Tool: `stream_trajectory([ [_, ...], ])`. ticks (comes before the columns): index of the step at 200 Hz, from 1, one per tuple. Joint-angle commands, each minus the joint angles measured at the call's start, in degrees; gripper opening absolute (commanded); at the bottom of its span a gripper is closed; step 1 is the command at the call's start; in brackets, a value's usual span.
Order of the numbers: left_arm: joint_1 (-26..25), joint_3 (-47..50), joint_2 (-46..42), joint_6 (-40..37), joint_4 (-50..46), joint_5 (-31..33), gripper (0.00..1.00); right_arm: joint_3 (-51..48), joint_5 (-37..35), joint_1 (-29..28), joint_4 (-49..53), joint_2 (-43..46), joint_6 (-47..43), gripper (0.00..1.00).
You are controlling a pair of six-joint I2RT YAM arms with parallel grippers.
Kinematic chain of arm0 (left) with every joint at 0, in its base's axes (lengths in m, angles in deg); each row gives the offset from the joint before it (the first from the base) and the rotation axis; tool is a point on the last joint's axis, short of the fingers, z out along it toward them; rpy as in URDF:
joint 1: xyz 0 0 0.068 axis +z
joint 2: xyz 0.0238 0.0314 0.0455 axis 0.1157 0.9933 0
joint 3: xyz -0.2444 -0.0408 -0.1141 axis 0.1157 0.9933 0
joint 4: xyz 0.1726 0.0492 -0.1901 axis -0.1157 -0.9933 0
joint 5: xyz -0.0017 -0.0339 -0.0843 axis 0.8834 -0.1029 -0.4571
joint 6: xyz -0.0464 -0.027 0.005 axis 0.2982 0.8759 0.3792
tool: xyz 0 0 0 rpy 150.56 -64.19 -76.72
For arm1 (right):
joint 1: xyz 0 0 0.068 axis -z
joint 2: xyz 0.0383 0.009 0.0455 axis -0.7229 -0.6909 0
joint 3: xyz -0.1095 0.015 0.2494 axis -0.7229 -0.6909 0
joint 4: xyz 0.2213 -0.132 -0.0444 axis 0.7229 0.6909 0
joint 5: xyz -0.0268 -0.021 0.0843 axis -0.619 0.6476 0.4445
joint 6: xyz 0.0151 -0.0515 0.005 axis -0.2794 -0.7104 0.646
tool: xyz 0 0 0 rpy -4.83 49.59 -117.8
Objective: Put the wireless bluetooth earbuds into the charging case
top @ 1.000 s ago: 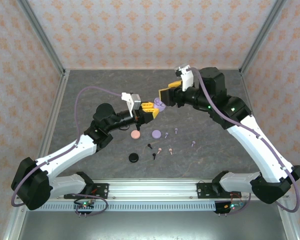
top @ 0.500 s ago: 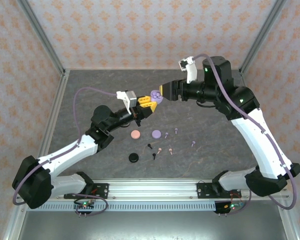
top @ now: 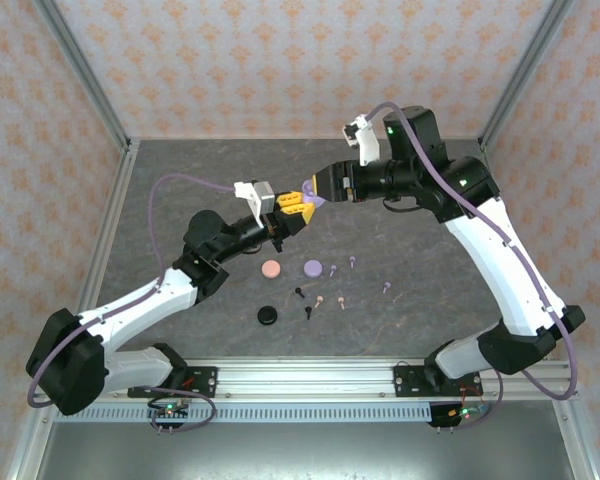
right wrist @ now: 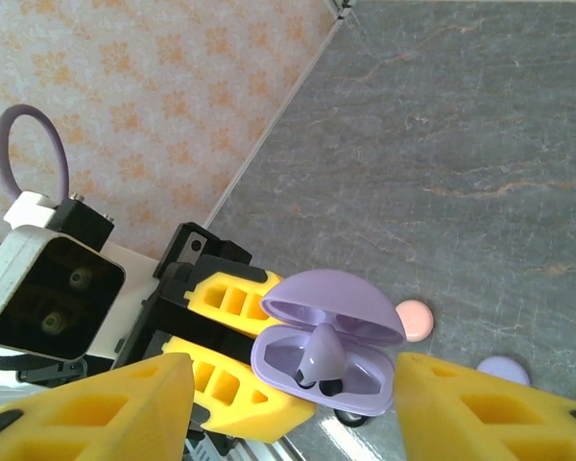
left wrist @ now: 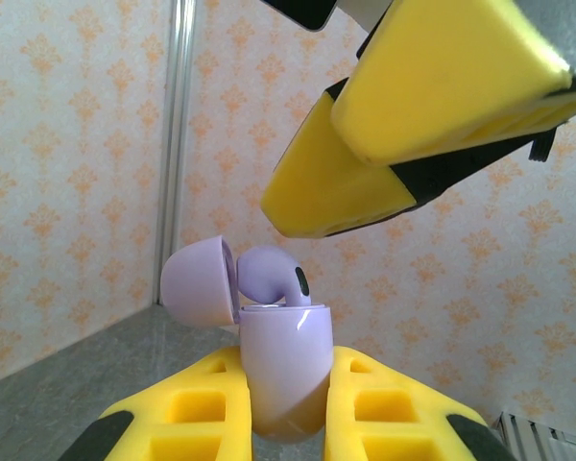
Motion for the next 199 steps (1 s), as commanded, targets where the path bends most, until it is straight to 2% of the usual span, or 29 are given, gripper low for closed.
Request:
stream_trajectory([
  [1, -0.4, -1.9, 0.2, -0.8, 2.7, 0.8, 0.0, -0.9, 1.5, -0.3, 0.4, 0.5, 0.3, 0.54],
  [50, -0.4, -2.3, 0.7, -0.5, 2.4, 0.5, 0.0, -0.9, 2.8, -0.5, 0.4, 0.1, 0.1, 0.49],
  [199, -0.5, -2.6, 0.8, -0.5, 1.4, 0.4, 0.0, -0.9, 3.2, -0.9, 1.0, -1.9, 0.0, 0.47],
])
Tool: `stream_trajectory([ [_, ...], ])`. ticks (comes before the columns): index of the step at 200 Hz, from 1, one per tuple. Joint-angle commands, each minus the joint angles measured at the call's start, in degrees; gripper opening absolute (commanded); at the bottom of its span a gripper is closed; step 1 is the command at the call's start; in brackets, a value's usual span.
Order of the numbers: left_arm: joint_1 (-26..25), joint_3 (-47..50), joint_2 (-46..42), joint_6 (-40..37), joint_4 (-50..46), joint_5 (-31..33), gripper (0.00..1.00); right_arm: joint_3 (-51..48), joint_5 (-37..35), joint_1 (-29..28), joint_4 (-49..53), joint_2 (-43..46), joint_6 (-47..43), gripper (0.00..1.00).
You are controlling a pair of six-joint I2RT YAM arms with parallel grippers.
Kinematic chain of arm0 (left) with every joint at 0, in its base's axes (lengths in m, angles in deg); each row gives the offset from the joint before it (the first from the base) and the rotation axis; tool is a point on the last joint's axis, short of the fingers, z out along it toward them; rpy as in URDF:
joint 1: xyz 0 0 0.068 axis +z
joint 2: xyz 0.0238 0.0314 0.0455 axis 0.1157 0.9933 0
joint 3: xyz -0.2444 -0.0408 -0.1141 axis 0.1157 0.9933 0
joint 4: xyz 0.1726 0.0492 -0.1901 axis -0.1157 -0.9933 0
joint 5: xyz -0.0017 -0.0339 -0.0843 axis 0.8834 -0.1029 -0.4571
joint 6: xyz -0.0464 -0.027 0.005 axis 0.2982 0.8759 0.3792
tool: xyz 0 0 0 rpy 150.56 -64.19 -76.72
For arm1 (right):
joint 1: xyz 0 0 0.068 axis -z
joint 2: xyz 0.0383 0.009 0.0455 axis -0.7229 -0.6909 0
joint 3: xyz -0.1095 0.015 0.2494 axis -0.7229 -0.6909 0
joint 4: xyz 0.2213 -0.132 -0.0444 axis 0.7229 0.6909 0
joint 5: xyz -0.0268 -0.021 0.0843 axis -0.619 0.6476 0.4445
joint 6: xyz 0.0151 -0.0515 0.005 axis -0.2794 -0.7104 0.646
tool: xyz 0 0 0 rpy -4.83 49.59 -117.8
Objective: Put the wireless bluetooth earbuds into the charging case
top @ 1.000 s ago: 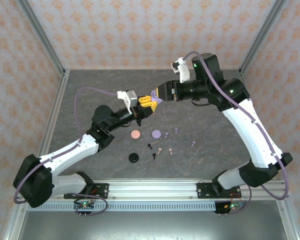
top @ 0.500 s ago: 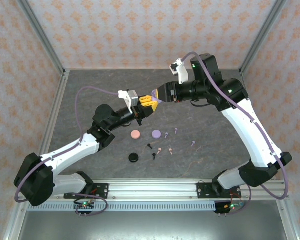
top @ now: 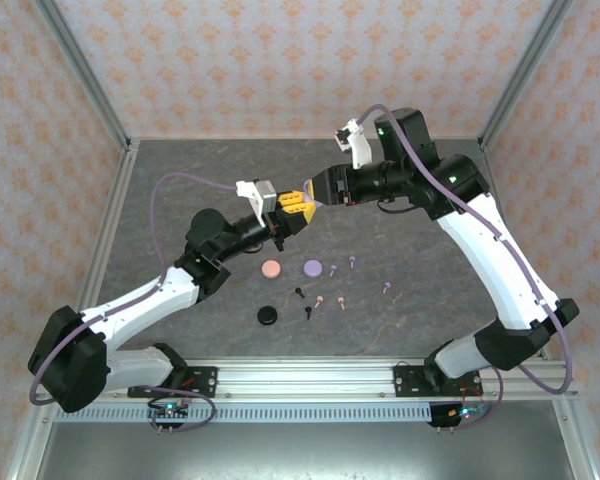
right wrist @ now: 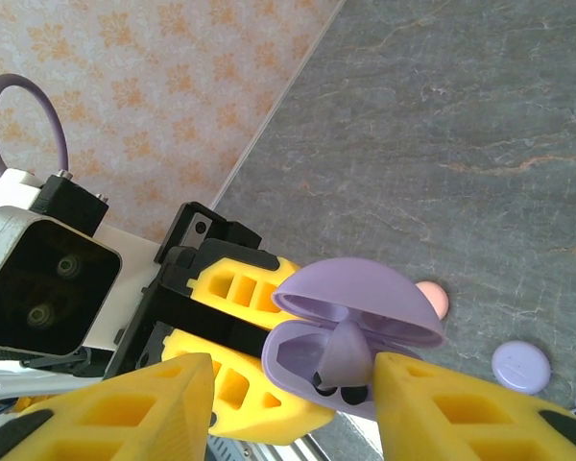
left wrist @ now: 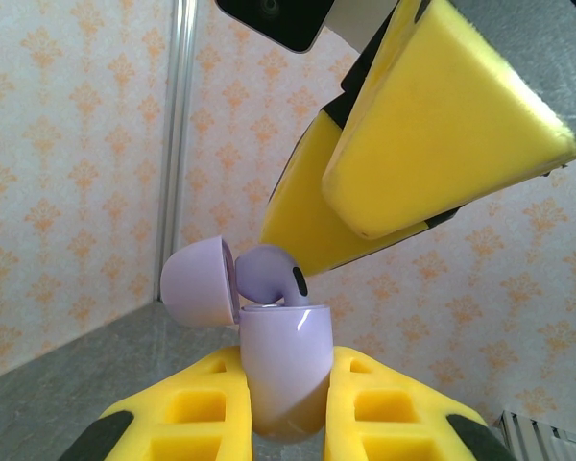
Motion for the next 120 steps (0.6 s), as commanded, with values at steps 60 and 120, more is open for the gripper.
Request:
stream_trajectory([
  [60, -0.5, -2.3, -0.1, -0.5, 1.0, 0.1, 0.0, -0.3, 1.1, -0.6, 0.1, -0.8, -0.3, 0.46],
  [120, -0.6, -2.5, 0.1, -0.5, 0.4, -0.1, 0.0, -0.6, 1.9, -0.7, -1.0, -1.0, -0.6, 0.46],
])
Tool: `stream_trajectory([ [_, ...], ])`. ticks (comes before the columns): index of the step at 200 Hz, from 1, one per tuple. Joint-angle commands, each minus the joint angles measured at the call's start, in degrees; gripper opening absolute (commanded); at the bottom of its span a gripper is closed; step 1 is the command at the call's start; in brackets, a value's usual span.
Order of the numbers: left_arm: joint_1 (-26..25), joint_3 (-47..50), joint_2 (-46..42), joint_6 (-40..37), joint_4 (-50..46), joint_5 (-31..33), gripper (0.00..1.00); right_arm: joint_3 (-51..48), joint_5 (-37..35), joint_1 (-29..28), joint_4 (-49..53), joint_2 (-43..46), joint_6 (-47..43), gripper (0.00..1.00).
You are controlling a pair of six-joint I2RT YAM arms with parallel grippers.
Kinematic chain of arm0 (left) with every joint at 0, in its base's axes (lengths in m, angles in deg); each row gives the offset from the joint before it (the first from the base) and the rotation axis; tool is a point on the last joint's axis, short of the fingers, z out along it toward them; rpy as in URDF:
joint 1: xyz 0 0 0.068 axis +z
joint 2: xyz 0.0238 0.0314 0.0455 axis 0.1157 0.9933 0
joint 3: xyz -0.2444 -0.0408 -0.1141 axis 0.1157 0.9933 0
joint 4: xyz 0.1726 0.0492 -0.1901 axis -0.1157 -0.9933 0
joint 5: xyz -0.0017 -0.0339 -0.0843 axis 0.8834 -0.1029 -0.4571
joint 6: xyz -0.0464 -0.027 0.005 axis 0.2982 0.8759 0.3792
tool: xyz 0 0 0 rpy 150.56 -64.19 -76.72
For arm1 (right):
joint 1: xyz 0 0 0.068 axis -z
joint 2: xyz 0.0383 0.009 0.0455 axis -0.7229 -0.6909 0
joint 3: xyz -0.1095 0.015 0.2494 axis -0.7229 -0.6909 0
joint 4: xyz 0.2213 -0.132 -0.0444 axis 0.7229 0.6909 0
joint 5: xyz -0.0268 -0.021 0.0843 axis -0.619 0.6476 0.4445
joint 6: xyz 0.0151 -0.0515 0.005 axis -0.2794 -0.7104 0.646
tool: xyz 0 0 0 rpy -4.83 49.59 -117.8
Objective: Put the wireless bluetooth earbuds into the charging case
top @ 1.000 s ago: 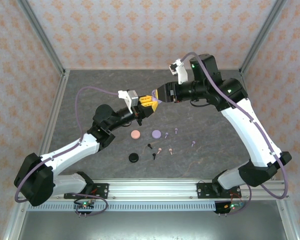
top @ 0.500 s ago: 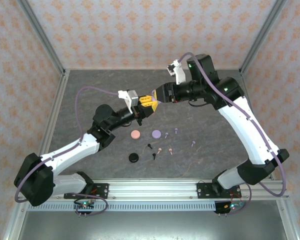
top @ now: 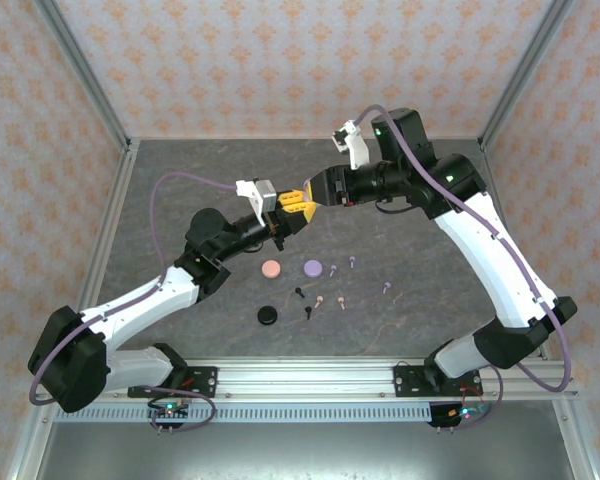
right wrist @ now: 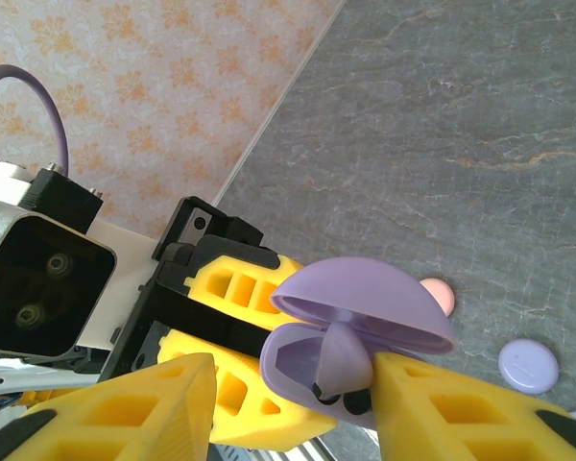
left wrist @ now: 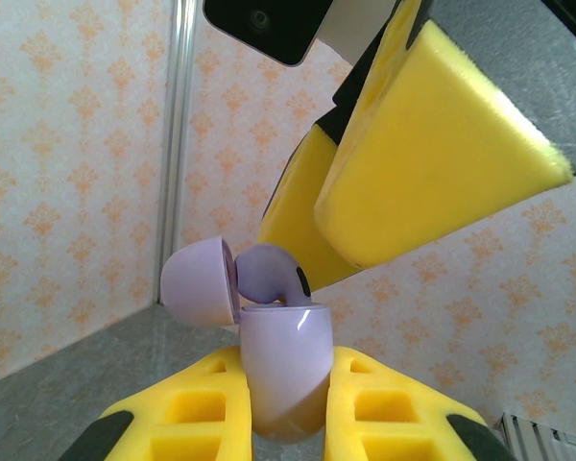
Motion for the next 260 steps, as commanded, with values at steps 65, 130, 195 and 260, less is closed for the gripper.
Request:
stream_trajectory([
  [65, -1.0, -2.7, 0.5, -0.9, -0.7, -0.3, 0.0, -1.0, 2.1, -0.8, -2.2, -0.2, -1.3, 0.46],
  [130, -1.2, -2.5, 0.5, -0.8, -0.7, -0.1, 0.0, -0.9, 0.5, -0.9, -1.0, -0.4, -1.6, 0.52],
  [195, -1.4, -2.1, 0.3, -0.8, 0.0, 0.2, 0.0, -0.3, -3.7, -0.9, 0.6, 0.6, -2.2, 0.6],
  [260, -1.4, -0.7, -0.4, -0.7, 1.4, 1.3, 0.0, -4.8, -7.5, 3.2, -4.1, 7.7, 2.6, 0.62],
])
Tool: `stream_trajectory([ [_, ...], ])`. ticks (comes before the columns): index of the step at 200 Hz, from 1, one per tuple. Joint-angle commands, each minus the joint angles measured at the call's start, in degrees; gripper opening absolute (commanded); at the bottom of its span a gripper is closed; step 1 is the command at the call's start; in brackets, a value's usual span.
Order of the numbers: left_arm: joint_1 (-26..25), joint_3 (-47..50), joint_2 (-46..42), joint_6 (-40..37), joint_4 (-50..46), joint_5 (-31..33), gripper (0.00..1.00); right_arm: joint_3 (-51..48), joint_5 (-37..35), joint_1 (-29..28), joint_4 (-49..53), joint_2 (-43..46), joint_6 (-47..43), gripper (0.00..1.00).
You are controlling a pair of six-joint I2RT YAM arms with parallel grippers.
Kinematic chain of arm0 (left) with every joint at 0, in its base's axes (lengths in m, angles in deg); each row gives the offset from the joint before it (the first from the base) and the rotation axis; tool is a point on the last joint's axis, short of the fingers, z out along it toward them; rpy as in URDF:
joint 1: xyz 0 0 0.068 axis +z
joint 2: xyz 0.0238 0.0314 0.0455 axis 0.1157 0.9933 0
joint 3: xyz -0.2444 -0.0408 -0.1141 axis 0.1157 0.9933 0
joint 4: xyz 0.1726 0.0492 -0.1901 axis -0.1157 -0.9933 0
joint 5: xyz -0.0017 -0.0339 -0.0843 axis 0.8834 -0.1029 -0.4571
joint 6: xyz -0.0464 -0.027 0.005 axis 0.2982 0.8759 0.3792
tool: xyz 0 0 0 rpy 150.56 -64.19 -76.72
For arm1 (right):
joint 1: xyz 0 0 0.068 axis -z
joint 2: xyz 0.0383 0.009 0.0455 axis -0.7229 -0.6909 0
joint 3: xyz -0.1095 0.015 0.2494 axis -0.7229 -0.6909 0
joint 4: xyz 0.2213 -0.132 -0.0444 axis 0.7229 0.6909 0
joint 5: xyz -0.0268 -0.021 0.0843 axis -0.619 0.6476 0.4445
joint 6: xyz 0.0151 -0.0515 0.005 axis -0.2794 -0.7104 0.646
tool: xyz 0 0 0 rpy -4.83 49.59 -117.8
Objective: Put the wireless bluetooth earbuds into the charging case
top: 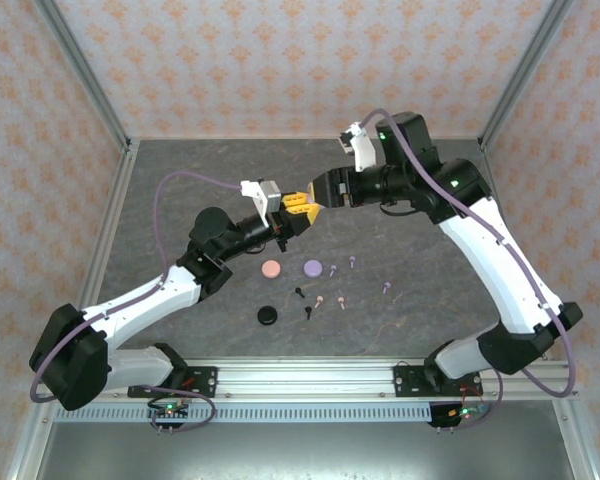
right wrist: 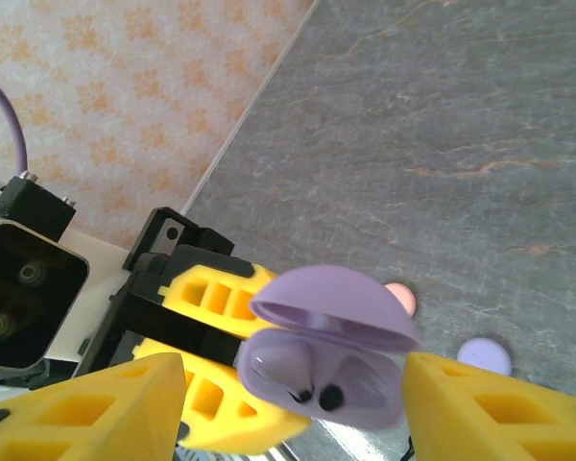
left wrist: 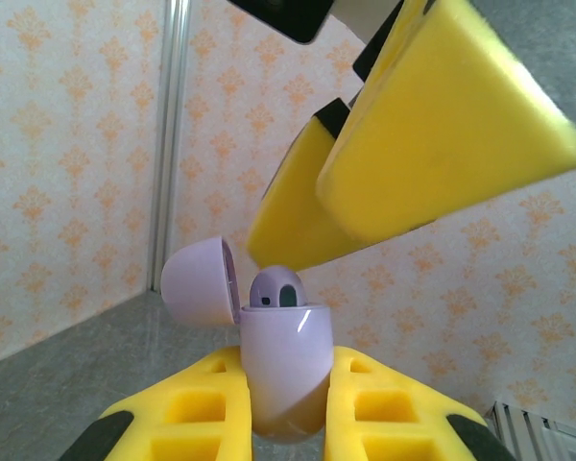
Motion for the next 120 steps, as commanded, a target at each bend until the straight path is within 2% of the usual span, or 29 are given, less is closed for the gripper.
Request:
stream_trajectory([
  [1, -0.6, -0.1, -1.1, -0.7, 3.1, 1.2, 0.0, -2.0, -2.2, 2.3, -3.4, 4.6, 3.0, 0.62],
  [27, -0.6, 0.6, -1.9, -0.7, 3.0, 1.3, 0.0, -8.4, -3.7, 7.7, -3.6, 8.3, 6.4, 0.6],
  [60, -0.6, 0.9, -3.6, -1.4, 1.1, 1.0, 0.0, -23.5, -4.3, 14.2, -6.3, 12.4, 12.5, 0.56],
  [84, -0.6, 1.3, -5.2, -2.3, -0.5, 1.0, 0.0, -33.2, -7.6, 15.1, -5.3, 12.5, 14.1, 0.53],
  [120, -0.6, 1.7, -6.5, -2.9, -2.0, 0.9, 0.0, -44.3, -13.8, 15.5, -5.2, 10.8, 15.5, 0.53],
])
